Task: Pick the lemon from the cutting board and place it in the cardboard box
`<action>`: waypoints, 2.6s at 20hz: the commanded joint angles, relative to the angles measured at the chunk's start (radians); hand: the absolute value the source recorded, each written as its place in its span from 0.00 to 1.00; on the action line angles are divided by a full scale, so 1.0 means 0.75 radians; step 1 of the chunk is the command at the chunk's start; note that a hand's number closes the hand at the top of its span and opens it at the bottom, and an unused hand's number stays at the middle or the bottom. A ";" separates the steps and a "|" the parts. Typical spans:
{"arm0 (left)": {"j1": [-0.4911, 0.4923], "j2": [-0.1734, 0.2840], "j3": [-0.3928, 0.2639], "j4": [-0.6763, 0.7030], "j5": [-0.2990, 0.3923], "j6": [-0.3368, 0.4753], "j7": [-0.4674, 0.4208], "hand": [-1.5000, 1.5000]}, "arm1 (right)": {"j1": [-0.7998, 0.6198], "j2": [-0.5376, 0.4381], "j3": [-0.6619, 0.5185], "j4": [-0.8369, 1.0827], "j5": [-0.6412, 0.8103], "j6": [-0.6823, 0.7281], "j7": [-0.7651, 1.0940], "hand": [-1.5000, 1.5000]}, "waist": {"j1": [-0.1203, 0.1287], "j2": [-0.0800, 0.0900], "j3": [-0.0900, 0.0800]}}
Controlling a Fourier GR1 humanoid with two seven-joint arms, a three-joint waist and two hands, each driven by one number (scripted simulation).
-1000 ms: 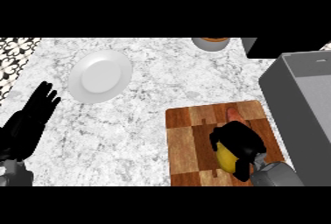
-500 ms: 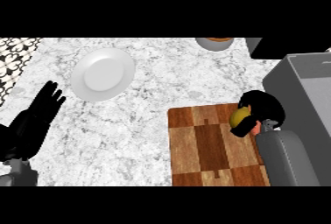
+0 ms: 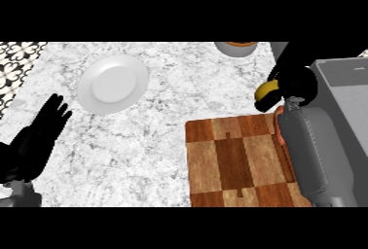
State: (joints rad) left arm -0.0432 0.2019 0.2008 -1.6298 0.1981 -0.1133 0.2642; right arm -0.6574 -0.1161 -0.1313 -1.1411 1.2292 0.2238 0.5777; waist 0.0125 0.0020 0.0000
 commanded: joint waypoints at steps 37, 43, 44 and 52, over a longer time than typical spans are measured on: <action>-0.043 -0.002 0.018 -0.051 -0.020 0.010 0.064 0.50 | -0.027 -0.534 -0.352 0.179 -0.064 -0.396 -0.177 1.00 | -0.004 0.003 0.001; -0.025 -0.001 0.047 -0.029 0.010 -0.005 0.054 0.50 | 0.008 -0.511 -0.443 0.362 -0.182 -0.315 -0.166 1.00 | -0.007 0.003 0.001; -0.022 -0.037 -0.015 -0.107 -0.042 0.048 0.108 0.50 | 0.030 -0.486 -0.460 0.380 -0.160 -0.409 -0.115 1.00 | -0.005 0.002 0.001; -0.016 -0.005 0.021 -0.065 0.008 -0.017 0.103 0.50 | 0.110 -0.476 -0.510 0.495 -0.349 -0.560 -0.458 0.00 | -0.009 0.000 0.001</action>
State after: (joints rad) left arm -0.0376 0.1970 0.2232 -1.6783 0.2002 -0.1276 0.3113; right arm -0.6114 -0.5004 -0.4927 -0.7921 1.0230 -0.1101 0.3389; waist 0.0083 0.0025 0.0007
